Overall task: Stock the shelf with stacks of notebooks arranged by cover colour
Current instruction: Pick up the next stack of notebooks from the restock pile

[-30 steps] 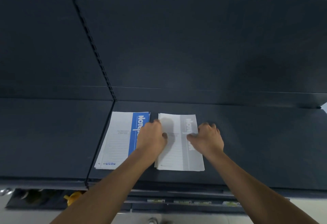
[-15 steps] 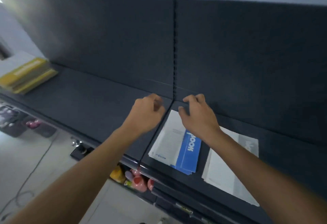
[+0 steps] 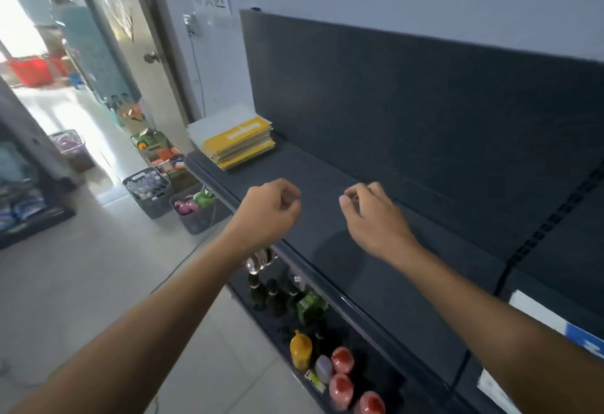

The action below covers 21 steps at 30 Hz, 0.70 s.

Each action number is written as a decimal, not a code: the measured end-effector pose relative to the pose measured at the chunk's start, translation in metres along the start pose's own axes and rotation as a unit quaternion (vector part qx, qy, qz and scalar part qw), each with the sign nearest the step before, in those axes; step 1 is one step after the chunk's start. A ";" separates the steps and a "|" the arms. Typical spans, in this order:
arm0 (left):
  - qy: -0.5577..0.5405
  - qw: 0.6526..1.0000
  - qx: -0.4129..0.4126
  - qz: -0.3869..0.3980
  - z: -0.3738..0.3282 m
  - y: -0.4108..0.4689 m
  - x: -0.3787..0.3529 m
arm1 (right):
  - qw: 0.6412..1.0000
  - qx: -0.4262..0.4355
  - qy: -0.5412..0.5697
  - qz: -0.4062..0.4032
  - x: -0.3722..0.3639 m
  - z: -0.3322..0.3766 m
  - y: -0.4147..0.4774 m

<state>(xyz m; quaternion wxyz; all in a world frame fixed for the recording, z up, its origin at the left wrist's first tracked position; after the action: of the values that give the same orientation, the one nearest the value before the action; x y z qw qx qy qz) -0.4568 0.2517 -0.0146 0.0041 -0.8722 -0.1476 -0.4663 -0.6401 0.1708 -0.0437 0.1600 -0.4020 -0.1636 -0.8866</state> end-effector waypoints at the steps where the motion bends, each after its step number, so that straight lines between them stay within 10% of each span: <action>1: 0.003 1.000 0.004 -0.002 0.017 0.005 0.011 | 1.000 0.005 0.000 0.001 -0.013 0.013 0.011; 21: 0.027 0.997 0.060 -0.028 0.212 0.126 0.105 | 0.998 0.011 0.017 0.056 -0.187 0.147 0.197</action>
<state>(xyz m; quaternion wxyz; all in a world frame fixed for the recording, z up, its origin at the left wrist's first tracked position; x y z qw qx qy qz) -0.1971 0.1886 -0.0327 0.0469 -0.8531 -0.1993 -0.4800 -0.3440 0.0845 -0.0629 0.2164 -0.3940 -0.1484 -0.8809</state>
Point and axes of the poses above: each hand's wrist, its own y-axis towards the middle knuckle, its own x-axis out of the back of the hand, z = x × y, the point moved 9 cm from there along y, towards the middle knuckle, and after that the axes turned 4 degrees about y, right-handed, at the moved point
